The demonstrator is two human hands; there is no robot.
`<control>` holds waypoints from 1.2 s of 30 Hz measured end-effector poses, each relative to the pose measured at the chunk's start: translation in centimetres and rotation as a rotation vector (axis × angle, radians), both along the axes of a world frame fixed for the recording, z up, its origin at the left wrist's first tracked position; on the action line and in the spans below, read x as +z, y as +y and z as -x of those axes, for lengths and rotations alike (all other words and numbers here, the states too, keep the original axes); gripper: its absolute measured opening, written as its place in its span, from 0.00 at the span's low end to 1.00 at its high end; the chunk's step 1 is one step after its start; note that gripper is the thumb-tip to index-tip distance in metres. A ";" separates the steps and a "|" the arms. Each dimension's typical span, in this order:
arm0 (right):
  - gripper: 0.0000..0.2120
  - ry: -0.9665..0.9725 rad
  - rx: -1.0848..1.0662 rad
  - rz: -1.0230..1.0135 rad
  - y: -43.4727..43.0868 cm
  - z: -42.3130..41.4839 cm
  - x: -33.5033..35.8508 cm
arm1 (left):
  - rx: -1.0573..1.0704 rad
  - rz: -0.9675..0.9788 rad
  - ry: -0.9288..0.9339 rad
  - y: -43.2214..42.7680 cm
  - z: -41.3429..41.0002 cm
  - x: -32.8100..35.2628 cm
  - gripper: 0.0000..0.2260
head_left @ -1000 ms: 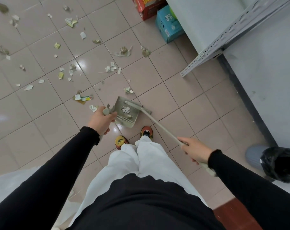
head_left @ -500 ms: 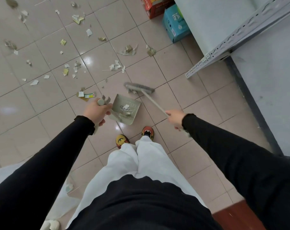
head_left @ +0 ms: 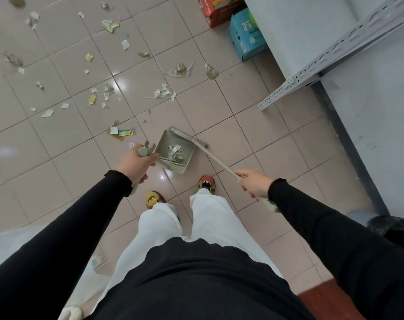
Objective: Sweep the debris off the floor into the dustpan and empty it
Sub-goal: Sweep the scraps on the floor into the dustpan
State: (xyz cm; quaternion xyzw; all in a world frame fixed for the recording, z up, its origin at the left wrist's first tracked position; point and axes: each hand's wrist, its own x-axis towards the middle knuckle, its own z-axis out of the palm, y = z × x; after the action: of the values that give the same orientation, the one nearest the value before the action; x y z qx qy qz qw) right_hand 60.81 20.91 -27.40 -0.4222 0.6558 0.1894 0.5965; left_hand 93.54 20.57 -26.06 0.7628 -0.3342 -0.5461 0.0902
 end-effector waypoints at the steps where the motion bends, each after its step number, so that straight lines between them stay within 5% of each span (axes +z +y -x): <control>1: 0.27 -0.015 -0.047 -0.003 0.9 0.3 0.8 | -0.022 0.004 -0.002 0.6 -0.6 -0.1 0.10; 7: 0.26 -0.028 -0.224 0.058 7.6 -2.5 2.9 | -0.176 0.050 -0.003 7.1 -7.9 0.8 0.03; 17: 0.26 -0.008 -0.283 0.152 12.4 -19.1 1.0 | -0.252 0.045 -0.026 14.3 -25.3 4.6 0.03; 26: 0.22 0.088 -0.138 0.103 13.9 -31.8 -1.3 | -0.209 0.013 -0.074 12.6 -33.9 0.7 0.04; 32: 0.23 0.006 0.006 -0.055 14.1 -32.1 0.7 | -0.207 -0.015 -0.079 9.6 -34.1 0.0 0.07; 36: 0.24 -0.049 -0.080 -0.095 15.2 -28.5 4.0 | -0.201 -0.034 -0.075 8.6 -34.4 0.1 0.06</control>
State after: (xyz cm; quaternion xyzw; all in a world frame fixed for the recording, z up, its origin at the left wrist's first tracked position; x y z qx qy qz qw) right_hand 89.33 36.07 -23.41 -0.3712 0.6478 0.1858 0.6388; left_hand 127.92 29.14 -25.95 0.7468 -0.4029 -0.5290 0.0094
